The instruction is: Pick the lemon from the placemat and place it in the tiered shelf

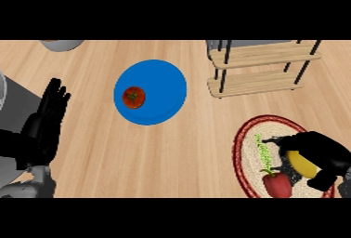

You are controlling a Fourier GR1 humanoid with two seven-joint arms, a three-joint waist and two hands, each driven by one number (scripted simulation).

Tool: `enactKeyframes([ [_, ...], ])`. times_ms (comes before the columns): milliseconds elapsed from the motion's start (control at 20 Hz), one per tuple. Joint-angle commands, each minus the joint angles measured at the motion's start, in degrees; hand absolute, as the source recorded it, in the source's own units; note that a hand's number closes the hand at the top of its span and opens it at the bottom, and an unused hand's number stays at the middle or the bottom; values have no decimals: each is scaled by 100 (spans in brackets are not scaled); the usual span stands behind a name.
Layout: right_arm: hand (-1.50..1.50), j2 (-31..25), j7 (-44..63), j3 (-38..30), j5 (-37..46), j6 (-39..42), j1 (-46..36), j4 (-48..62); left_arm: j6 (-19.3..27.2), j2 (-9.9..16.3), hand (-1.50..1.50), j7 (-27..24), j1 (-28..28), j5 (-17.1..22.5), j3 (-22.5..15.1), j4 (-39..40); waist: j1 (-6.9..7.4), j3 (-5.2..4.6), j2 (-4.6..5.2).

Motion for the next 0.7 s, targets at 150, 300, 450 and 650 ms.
enactKeyframes([
  [150,150,175,-420,-159,378,-850,-209,342,224,-442,0,-432,161,-402,-274,226,-5,18,10],
  [300,150,606,266,-102,490,-357,-339,179,-210,-81,0,-111,336,-16,27,-213,8,16,3],
  [450,150,1142,1905,-191,314,1103,-391,-397,129,-216,0,7,40,-238,-63,-36,-97,-5,-33],
  [650,150,1994,3483,-375,154,2205,-473,-865,-74,-5,0,-22,179,-43,158,-106,-93,-11,-57],
])
